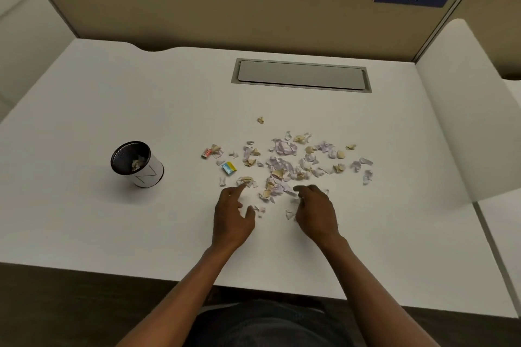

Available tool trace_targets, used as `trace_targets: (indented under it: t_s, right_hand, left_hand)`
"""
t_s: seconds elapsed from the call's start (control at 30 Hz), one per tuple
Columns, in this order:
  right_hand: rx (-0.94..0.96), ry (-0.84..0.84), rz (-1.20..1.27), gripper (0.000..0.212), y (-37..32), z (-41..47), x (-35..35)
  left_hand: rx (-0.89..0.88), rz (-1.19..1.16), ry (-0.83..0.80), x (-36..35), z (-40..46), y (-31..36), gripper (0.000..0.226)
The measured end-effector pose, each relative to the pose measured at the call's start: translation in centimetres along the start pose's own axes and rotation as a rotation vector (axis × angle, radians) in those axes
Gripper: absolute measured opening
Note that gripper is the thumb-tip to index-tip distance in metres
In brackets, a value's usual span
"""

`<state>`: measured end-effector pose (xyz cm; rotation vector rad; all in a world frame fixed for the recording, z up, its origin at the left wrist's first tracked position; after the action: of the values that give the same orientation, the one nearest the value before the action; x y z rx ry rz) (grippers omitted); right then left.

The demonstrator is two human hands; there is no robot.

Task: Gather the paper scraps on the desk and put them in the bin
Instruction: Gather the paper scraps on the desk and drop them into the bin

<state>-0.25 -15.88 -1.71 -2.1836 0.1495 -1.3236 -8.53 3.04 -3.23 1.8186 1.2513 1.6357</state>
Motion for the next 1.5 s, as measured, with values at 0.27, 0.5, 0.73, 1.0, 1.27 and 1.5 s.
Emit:
trace_targets:
  t_s: [0.27, 0.5, 0.73, 1.0, 1.27, 1.5]
  right_hand:
    - [0.044, -0.131, -0.182, 0.055, -0.5, 1.6, -0.8]
    - [0.228, -0.033, -0.202, 0.045, -3.2, 4.3, -0.2]
    - [0.322, -0.103, -0.298, 0.041, -2.6, 3.3, -2.0]
    - [0.162, 0.174, 0.018, 0.042, 0.6, 1.2, -0.1]
    - [0.063, 0.044, -0.064, 0.064, 1.4, 3.8, 1.8]
    - [0.154, -0.064, -0.211, 0.060, 1.1, 3.0, 0.2]
  left_hand:
    - [0.054, -0.045, 0.055, 1.9, -1.1, -3.0, 0.057]
    - [-0.027, 0.047, 0.019, 1.7, 0.7, -2.5, 0.057]
    - [-0.104, 0.238, -0.107, 1.3, 3.2, -1.2, 0.060]
    - [-0.126, 0.279, -0.204, -0.9, 3.7, -1.1, 0.054]
    - [-0.258, 0.252, -0.296, -3.9, 1.1, -0.1, 0.056]
    - [-0.224, 0.128, -0.145, -1.3, 1.7, -1.2, 0.048]
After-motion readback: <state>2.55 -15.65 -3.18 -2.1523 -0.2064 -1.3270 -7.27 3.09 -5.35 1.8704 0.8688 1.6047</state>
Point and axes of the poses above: each hand's wrist, its own z-axis towards the middle knuckle, its own x-axis out of the back of the hand, y = z × x, the point moved 1 cm from there along z, towards the middle knuckle, and after that the axes turned 15 degrees about -y, right-handed, at the moved point
